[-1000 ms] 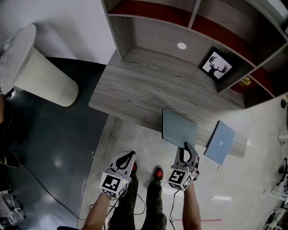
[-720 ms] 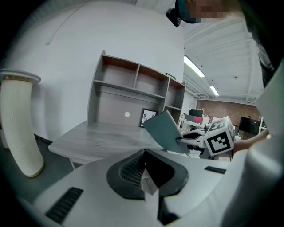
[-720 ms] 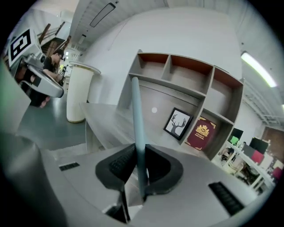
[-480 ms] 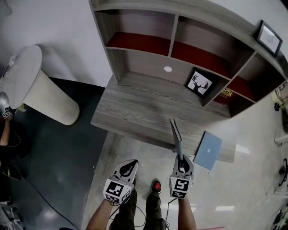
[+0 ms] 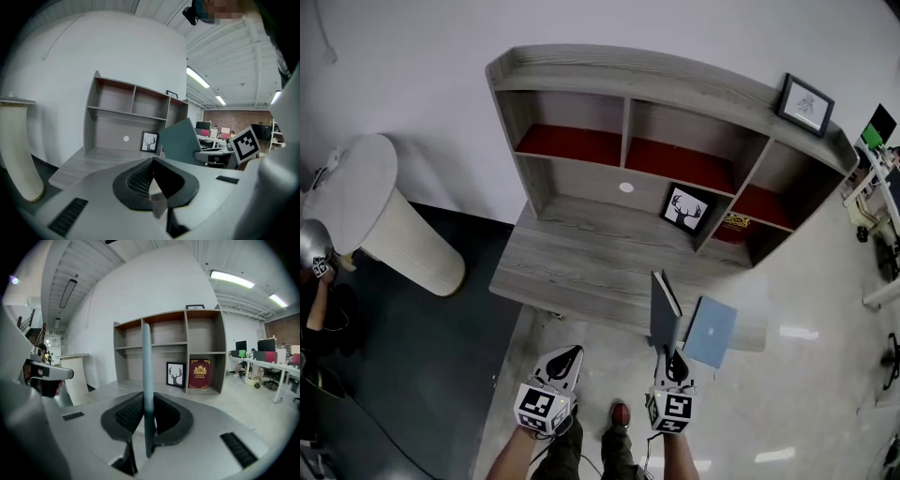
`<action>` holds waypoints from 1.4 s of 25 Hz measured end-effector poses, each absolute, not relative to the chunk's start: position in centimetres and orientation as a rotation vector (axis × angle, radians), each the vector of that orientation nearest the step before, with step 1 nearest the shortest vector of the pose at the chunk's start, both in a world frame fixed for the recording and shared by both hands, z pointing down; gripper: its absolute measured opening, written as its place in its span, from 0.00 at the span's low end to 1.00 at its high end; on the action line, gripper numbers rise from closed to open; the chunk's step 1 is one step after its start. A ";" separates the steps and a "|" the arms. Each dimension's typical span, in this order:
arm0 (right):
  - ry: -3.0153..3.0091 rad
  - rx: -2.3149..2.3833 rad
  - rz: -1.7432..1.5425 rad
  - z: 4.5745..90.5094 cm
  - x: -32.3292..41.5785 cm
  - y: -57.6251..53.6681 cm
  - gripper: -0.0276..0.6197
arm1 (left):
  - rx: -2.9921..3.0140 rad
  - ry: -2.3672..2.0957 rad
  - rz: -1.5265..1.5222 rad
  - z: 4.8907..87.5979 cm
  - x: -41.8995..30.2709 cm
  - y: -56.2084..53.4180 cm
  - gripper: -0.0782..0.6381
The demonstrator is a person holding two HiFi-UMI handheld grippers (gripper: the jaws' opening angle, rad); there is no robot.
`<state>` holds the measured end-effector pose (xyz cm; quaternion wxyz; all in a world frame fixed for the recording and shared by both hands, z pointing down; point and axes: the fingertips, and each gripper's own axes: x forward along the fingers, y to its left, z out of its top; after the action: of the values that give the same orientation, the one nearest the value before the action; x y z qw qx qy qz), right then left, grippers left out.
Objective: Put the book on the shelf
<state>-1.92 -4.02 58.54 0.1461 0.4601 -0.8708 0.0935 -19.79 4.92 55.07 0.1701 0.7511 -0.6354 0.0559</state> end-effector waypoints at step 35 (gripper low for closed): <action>-2.723 1.418 -0.296 40.0 5.5 -12.7 0.15 | 2.256 -2.038 0.062 40.5 -15.2 -4.6 0.12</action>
<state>5.51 -12.68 39.96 0.0286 0.4597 -0.8824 -0.0958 -15.21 -4.61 40.46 0.0504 0.7409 -0.6694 0.0202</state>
